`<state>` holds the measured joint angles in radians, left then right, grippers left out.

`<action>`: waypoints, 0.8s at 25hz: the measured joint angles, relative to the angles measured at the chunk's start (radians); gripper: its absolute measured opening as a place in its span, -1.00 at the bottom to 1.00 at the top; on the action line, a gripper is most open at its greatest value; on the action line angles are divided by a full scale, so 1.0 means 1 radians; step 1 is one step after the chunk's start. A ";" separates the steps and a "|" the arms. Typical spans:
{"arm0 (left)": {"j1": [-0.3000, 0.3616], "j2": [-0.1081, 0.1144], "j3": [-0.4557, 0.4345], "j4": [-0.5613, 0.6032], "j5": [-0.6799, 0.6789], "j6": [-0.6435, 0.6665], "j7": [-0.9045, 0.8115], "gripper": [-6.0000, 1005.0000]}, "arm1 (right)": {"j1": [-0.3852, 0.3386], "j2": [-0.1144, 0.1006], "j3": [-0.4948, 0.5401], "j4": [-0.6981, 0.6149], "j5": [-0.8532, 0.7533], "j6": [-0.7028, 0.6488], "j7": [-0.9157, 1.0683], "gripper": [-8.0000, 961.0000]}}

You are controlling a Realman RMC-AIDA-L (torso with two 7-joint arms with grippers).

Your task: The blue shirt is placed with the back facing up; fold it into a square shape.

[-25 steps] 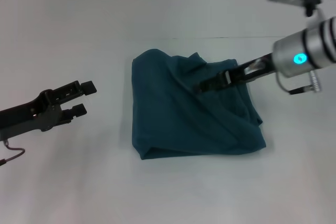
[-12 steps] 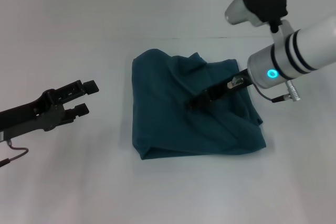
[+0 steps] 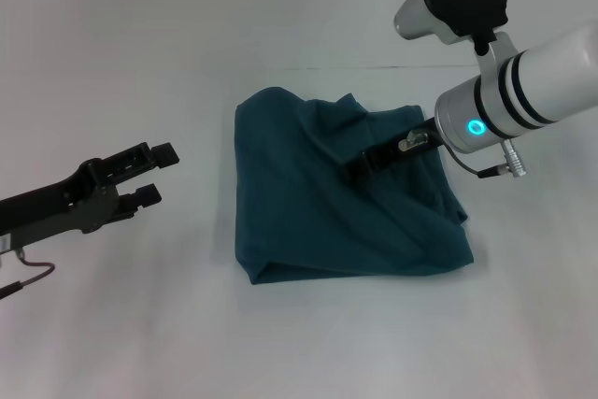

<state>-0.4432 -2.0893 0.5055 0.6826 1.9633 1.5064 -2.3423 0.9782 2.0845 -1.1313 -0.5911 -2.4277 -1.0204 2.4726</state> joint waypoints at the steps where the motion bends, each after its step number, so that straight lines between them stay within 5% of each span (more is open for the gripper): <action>1: 0.000 -0.001 0.001 0.000 0.000 -0.002 0.000 0.89 | -0.002 0.000 0.000 -0.002 0.000 0.001 0.002 0.49; 7: -0.003 -0.004 0.002 0.000 -0.002 -0.010 0.000 0.89 | -0.008 -0.001 -0.002 -0.003 -0.001 0.001 0.005 0.00; 10: -0.004 -0.003 0.002 0.000 -0.002 -0.010 0.000 0.89 | -0.012 -0.002 0.003 -0.003 -0.001 0.002 0.009 -0.51; 15: -0.005 -0.003 0.000 0.000 -0.003 -0.010 0.001 0.89 | -0.048 -0.006 0.005 -0.057 0.002 -0.005 0.040 -0.92; 20: -0.004 -0.003 -0.003 -0.001 -0.003 -0.010 0.001 0.89 | -0.090 -0.005 0.027 -0.127 0.006 -0.040 0.046 -0.92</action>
<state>-0.4473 -2.0923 0.5020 0.6813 1.9604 1.4959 -2.3410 0.8886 2.0798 -1.1038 -0.7179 -2.4214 -1.0602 2.5189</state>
